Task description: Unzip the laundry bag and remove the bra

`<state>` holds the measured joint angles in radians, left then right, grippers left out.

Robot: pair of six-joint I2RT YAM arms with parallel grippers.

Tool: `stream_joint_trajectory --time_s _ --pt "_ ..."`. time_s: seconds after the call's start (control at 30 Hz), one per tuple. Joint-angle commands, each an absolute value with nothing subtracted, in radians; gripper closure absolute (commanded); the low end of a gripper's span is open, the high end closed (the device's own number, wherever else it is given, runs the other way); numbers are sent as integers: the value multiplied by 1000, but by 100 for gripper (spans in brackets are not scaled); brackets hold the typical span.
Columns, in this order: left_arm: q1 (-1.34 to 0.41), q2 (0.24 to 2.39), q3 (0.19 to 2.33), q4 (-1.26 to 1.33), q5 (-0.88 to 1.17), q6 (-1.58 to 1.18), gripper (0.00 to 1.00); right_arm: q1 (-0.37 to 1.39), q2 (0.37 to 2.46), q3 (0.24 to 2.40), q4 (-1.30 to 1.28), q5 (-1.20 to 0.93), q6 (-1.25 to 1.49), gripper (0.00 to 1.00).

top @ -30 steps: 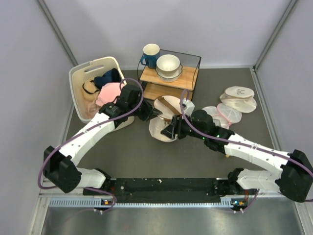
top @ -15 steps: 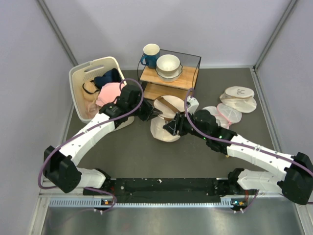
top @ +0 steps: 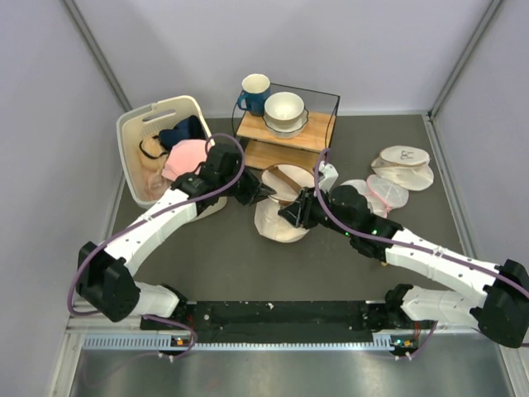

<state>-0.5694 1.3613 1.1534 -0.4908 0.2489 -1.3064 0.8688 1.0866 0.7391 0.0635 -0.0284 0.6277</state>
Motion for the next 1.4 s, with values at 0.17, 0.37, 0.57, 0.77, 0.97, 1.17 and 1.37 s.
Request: stream_joint_trajectory --time_s 0.17,0.37,0.57,0.77,0.97,1.17,1.37 --pt "-568 1365 1161 -436 296 -1304 100 879 1063 730 107 40 617 80" --pt "-566 1361 1158 -434 301 -1305 100 880 1074 732 92 61 624 100" --pt "-563 1348 1144 -428 295 -1310 100 879 1051 709 71 101 627 100" --pt "-558 1347 1141 -425 293 -1309 100 879 1014 684 74 110 624 100" --pt "-557 1348 1143 -426 293 -1310 100 879 1018 690 80 80 624 81" --pt "-555 1350 1144 -426 293 -1308 100 879 1037 695 97 72 630 67" --pt "-555 1353 1146 -420 302 -1308 100 879 1063 712 121 48 623 68"
